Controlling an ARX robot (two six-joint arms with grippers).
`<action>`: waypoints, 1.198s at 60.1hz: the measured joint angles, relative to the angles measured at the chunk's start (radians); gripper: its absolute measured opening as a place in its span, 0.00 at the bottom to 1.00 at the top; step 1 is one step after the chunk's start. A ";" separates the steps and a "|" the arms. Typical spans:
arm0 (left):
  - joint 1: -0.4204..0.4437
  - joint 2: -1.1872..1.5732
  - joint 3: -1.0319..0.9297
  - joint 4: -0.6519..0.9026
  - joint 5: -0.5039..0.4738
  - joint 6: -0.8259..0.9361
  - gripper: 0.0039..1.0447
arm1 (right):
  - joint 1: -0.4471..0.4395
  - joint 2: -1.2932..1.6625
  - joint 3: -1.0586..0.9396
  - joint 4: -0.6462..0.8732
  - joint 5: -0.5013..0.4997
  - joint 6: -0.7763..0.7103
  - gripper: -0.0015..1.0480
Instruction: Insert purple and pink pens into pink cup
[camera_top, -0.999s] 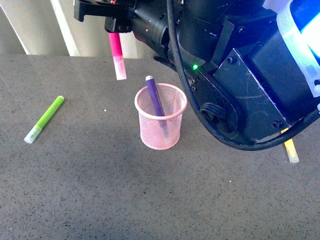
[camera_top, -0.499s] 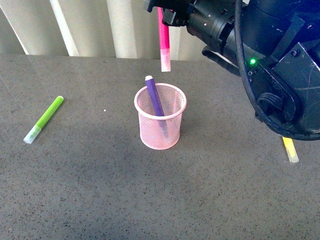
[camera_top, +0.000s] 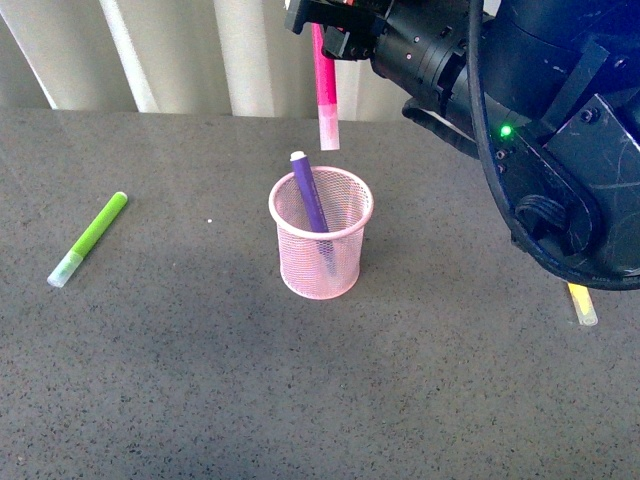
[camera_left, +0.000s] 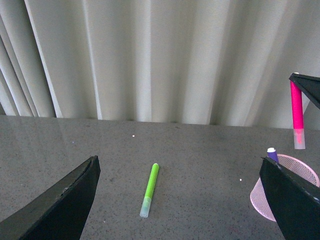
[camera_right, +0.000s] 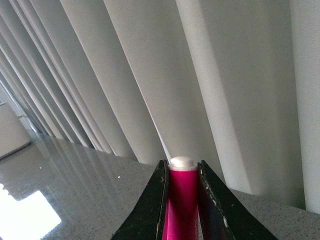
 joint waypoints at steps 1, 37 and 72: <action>0.000 0.000 0.000 0.000 0.000 0.000 0.94 | 0.000 0.001 -0.001 0.000 0.000 0.000 0.17; 0.000 0.000 0.000 0.000 0.000 0.000 0.94 | -0.017 0.002 -0.003 0.000 -0.009 0.014 0.93; 0.000 0.000 0.000 0.000 0.000 0.000 0.94 | -0.288 -0.542 -0.288 -0.165 0.049 -0.087 0.93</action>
